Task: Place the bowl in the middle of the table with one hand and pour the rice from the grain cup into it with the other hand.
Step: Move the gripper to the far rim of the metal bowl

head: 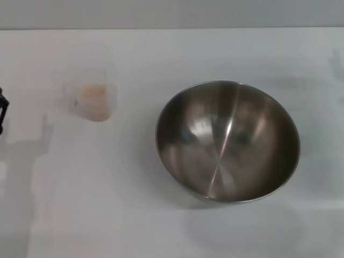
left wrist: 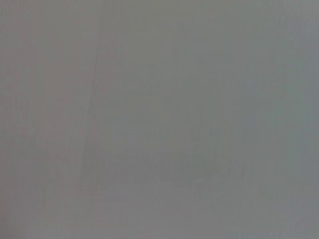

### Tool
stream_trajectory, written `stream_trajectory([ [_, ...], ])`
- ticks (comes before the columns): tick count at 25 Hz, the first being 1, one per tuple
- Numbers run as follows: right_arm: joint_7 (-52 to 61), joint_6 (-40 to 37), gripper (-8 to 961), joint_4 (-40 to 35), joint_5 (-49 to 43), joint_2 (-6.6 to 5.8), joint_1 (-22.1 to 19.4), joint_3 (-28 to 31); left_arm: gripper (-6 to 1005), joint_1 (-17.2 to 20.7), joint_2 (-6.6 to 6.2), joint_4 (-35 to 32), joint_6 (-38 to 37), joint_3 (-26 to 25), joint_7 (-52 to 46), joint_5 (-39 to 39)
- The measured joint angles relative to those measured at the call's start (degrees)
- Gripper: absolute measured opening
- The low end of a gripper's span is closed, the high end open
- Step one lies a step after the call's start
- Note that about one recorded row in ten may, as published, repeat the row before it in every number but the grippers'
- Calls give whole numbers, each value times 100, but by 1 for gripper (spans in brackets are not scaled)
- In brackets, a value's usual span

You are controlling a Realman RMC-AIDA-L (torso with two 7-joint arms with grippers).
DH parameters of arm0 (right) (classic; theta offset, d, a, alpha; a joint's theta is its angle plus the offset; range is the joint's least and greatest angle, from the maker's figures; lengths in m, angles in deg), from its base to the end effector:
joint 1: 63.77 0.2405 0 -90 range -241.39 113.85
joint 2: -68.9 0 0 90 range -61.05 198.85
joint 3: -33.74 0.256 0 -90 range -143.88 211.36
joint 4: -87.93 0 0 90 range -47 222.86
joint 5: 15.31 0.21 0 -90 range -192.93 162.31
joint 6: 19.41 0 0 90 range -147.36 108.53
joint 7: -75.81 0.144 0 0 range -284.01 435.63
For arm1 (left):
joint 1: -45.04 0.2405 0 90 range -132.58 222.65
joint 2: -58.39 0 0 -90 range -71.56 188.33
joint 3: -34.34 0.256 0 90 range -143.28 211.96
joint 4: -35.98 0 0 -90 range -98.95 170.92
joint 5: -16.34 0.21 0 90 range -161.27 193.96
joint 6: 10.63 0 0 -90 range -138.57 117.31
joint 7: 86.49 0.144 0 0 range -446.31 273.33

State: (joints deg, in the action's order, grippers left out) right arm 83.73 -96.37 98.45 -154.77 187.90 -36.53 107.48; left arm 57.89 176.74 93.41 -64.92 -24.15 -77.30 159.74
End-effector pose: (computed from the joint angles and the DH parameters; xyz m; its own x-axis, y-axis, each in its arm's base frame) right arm 0.3119 0.3503 0.0503 0.6233 0.3471 -0.7007 -0.7604 0.0599 -0.6467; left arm -0.3076 0.2281 -0.0036 0.6439 -0.0658 0.7623 0.7651 0.0573 -0.6414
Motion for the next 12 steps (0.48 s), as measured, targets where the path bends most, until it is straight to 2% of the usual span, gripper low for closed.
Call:
stream_trajectory([
  [2, -1, -1, 777, 10, 1, 0, 0, 0, 844, 61, 4, 173, 245, 61, 134, -22],
  [8, -2, -6, 777, 13, 5, -4, 6, 0, 844, 44, 12, 164, 289, 128, 179, -31],
  [12, -7, -32, 776, -1, 7, -9, 9, 0, 843, -151, 13, -126, 21, 98, 134, -35],
])
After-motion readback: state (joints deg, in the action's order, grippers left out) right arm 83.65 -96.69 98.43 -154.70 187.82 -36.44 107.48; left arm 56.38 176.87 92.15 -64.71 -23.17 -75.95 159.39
